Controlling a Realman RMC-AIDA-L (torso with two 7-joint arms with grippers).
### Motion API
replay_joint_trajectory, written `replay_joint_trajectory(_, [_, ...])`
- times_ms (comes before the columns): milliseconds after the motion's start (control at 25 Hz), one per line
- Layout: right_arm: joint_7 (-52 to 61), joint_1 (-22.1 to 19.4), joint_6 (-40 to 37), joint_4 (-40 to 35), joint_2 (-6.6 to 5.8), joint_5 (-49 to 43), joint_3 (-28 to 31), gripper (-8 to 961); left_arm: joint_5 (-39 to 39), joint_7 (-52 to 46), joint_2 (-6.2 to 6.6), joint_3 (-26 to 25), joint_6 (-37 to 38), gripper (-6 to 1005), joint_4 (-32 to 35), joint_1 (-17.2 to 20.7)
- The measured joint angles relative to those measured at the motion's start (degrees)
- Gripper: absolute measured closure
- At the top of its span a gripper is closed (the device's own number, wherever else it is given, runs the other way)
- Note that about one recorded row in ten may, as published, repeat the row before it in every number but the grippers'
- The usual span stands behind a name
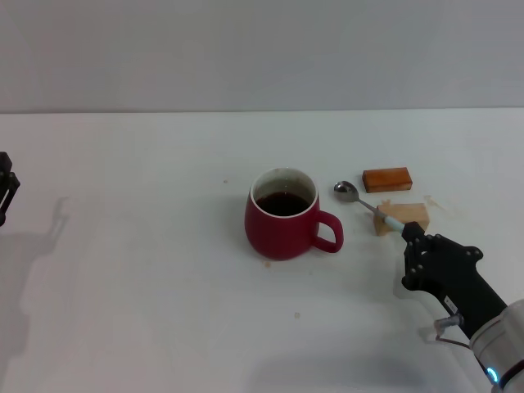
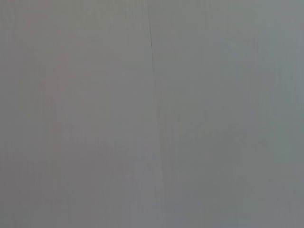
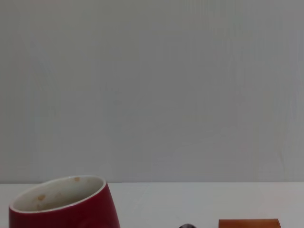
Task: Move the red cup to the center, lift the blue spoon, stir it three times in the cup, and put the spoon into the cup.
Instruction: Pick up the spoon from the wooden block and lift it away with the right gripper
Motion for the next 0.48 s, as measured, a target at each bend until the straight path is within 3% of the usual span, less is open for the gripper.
replay_joint_trajectory(480, [-0.17, -1.78, -6.88, -0.24, 0.01, -0.26, -0.59, 893, 0.21, 0.0, -0.09, 0.09, 0.04, 141, 0.0, 0.15])
